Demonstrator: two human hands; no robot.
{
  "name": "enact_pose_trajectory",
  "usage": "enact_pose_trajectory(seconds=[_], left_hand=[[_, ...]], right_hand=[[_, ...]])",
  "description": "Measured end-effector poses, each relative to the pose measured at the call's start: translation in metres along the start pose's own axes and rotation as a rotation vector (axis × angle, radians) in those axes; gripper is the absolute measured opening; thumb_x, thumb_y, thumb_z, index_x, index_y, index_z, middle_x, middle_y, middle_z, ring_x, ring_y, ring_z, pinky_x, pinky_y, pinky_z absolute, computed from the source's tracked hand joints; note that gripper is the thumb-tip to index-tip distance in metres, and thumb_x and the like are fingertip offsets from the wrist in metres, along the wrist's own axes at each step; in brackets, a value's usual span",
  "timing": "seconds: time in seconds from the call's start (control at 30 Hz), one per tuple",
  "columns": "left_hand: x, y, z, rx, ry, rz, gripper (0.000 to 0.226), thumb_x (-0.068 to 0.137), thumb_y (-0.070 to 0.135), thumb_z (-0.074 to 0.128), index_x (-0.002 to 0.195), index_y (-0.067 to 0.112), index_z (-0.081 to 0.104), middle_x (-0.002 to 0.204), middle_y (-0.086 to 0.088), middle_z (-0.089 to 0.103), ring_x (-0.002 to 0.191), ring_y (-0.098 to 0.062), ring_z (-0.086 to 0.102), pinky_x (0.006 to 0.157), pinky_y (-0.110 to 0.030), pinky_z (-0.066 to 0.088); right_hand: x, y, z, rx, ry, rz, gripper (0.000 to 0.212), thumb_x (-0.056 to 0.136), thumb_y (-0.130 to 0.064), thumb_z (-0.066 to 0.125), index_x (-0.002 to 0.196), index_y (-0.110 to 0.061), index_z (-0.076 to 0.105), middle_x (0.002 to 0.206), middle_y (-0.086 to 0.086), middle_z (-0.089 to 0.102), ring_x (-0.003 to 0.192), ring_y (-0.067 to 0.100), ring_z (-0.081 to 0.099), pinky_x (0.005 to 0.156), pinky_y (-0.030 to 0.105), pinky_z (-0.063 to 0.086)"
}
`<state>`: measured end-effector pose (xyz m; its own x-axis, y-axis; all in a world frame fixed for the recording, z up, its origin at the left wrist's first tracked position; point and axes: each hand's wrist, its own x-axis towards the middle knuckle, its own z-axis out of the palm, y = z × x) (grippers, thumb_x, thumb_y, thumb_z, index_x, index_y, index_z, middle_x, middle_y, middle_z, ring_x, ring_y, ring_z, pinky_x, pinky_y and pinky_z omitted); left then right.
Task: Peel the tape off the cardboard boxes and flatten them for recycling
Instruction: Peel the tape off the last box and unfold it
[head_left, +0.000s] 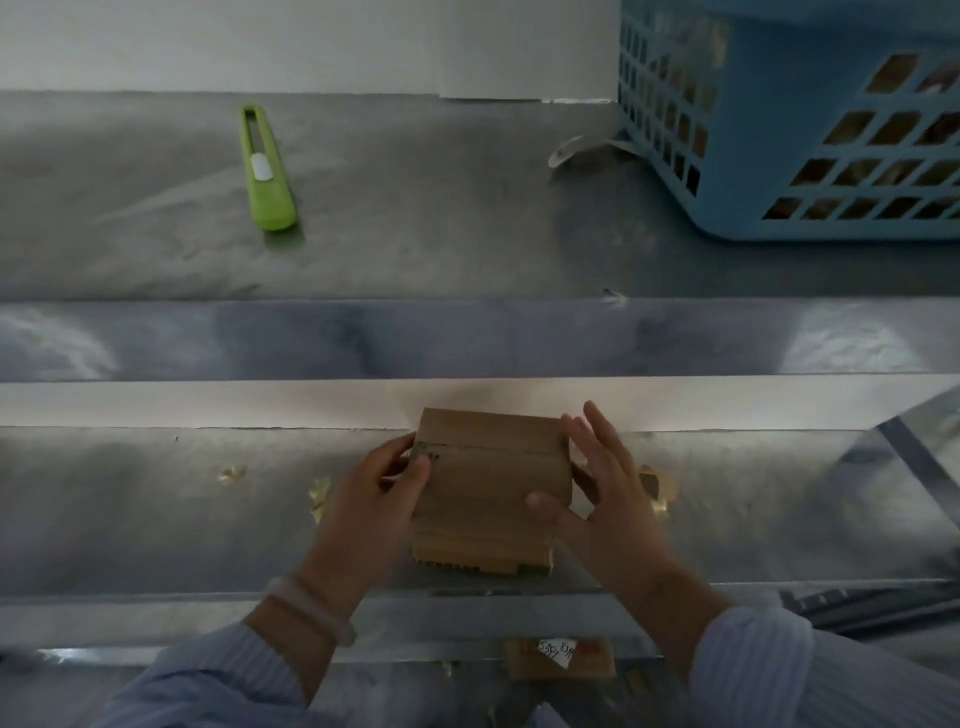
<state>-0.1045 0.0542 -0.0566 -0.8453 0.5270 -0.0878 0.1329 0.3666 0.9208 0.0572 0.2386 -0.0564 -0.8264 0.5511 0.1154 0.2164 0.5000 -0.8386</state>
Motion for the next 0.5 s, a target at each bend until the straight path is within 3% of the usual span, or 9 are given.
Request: enact_pose_trajectory(seconds=[0.1,0.2,0.27,0.33,0.4,0.5], left_hand=[[-0.002,-0.004,-0.011,0.204,-0.027,0.014,0.047,0.093,0.038,0.053,0.137,0.042,0.041,0.094,0.019,0.062,0.08,-0.002,0.061,0.066,-0.022,0.05],[-0.005,-0.01,-0.011,0.507,-0.116,0.25,0.06,0.095,0.026,0.049,0.148,0.037,0.023,0.13,0.007,0.044,0.112,-0.01,0.049,0.094,-0.03,0.047],[-0.005,-0.014,-0.008,0.604,-0.109,0.365,0.051,0.097,0.024,0.044,0.146,0.028,0.033,0.15,0.0,0.029,0.132,-0.02,0.036,0.11,-0.036,0.036],[-0.004,-0.016,-0.006,0.668,-0.095,0.399,0.047,0.1,0.037,0.037,0.144,0.021,0.039,0.156,-0.002,0.024,0.138,-0.02,0.03,0.112,-0.033,0.027],[-0.003,-0.016,-0.006,0.742,-0.101,0.427,0.06,0.097,0.054,0.027,0.142,0.018,0.042,0.153,-0.001,0.031,0.137,-0.018,0.033,0.111,-0.034,0.03],[0.002,-0.015,-0.01,0.82,-0.108,0.493,0.064,0.093,0.056,0.026,0.136,0.016,0.05,0.142,-0.007,0.046,0.13,-0.024,0.044,0.105,-0.043,0.04]], right_hand=[[-0.004,-0.001,0.015,0.194,-0.101,0.127,0.073,0.071,-0.07,0.062,0.134,-0.059,0.026,0.15,-0.029,0.021,0.135,0.0,0.036,0.103,0.021,0.043],[-0.01,0.005,0.028,0.218,-0.198,0.184,0.066,0.086,-0.038,0.064,0.137,-0.051,0.025,0.149,-0.026,0.019,0.126,-0.004,0.039,0.088,0.005,0.043],[-0.011,0.006,0.032,0.253,-0.195,0.219,0.07,0.088,-0.032,0.064,0.143,-0.046,0.024,0.149,-0.023,0.021,0.117,-0.011,0.04,0.087,0.008,0.045],[-0.01,0.005,0.034,0.306,-0.179,0.247,0.072,0.088,-0.027,0.065,0.146,-0.039,0.025,0.146,-0.017,0.031,0.12,-0.006,0.043,0.085,0.01,0.047],[-0.01,0.003,0.034,0.393,-0.165,0.284,0.077,0.086,-0.027,0.068,0.148,-0.034,0.023,0.137,-0.02,0.041,0.125,0.0,0.043,0.085,0.012,0.049],[-0.014,0.003,0.034,0.448,-0.161,0.362,0.071,0.082,-0.041,0.068,0.144,-0.036,0.033,0.13,-0.019,0.053,0.12,0.004,0.052,0.088,0.022,0.053]])
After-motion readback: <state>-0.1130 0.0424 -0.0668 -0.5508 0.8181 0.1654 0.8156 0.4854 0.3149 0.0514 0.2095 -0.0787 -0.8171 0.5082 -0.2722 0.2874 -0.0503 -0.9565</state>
